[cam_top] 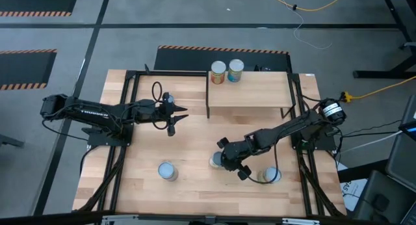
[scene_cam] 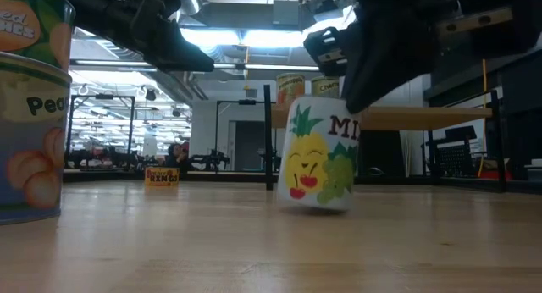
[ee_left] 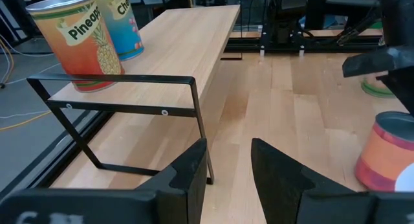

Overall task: Pick and place cans onto a shelf
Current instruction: Put the white canned mixed fruits on the shelf

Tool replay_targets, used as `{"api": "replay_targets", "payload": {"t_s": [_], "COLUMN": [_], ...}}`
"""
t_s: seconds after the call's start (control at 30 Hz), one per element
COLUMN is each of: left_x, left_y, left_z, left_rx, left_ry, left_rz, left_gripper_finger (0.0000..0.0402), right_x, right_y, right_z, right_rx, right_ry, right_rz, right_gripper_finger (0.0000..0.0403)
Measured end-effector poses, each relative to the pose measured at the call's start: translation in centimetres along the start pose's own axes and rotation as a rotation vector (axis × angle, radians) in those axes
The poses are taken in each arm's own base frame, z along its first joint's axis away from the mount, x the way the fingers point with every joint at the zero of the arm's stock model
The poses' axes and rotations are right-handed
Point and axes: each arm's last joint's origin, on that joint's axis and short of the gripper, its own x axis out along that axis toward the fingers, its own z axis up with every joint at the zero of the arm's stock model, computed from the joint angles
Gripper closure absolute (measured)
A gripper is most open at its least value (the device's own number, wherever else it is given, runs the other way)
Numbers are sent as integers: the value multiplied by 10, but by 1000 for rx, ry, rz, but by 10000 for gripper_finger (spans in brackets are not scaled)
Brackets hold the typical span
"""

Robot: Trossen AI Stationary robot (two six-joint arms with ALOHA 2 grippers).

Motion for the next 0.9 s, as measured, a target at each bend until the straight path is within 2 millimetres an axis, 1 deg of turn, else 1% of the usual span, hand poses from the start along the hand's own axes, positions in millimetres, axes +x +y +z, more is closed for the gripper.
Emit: {"api": "replay_targets", "payload": {"t_s": [0.13, 0.37, 0.67, 0.9], "left_x": [0, 0, 0, 0], "left_y": [0, 0, 0, 0], "left_z": [0, 0, 0, 0], "left_rx": [0, 0, 0, 1], "left_ry": [0, 0, 0, 0], "left_rz": [0, 0, 0, 0], "left_gripper_finger": [288, 288, 288, 288], "right_x": [-9, -28, -64, -93], "right_y": [-2, -8, -16, -21], "right_z": [8, 31, 64, 84], "right_rx": [0, 1, 1, 1], "right_ry": [1, 18, 25, 16], "right_rz": [1, 7, 12, 9], "right_gripper_finger": [391, 393, 394, 394]}}
